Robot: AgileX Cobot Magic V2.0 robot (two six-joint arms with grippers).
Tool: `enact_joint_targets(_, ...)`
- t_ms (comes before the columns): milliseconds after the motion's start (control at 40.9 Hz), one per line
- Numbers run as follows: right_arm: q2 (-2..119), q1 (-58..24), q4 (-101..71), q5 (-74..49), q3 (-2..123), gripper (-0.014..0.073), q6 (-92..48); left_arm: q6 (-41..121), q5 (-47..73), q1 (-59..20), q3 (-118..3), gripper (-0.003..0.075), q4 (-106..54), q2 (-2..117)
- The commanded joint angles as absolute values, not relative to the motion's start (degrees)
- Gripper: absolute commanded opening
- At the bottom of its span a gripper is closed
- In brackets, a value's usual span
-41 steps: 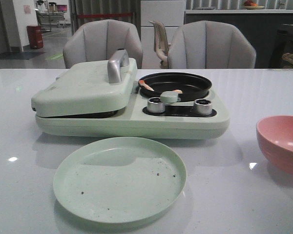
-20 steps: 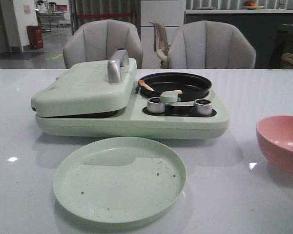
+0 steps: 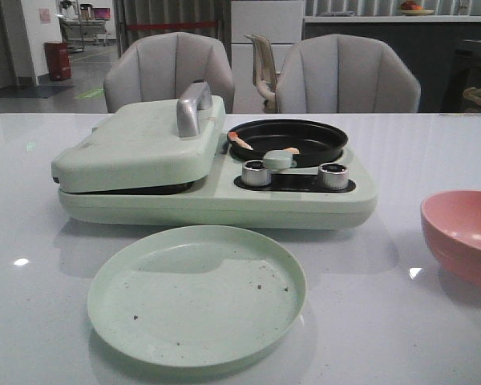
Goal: Make breakfast with bread and shrimp
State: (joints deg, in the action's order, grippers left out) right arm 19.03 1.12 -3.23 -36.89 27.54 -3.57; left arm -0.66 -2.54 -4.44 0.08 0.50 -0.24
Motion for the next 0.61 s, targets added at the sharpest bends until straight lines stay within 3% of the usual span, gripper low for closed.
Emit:
enact_joint_targets(0,14.7,2.3,-3.6,-21.1,22.8,0.0036,-3.6,-0.6,-8.0,-4.8,0.5,0.0100,0.0,-1.5)
enact_joint_targets(147,6.6,2.5,-3.6,-8.3,11.3,0.0036,-3.6,-0.6,-8.0,-4.8,0.5,0.0100,0.0,-1.5)
enact_joint_targets(367,-2.1,2.6,-4.1,1.6,-0.9,0.0036,-3.6,-0.6,-8.0,-4.8,0.5,0.0100,0.0,-1.5)
enact_joint_targets(587,-1.9,2.6,-4.6,3.2,-0.6,0.0036,-3.6,-0.6,-8.0,-4.8,0.5,0.0100,0.0,-1.4)
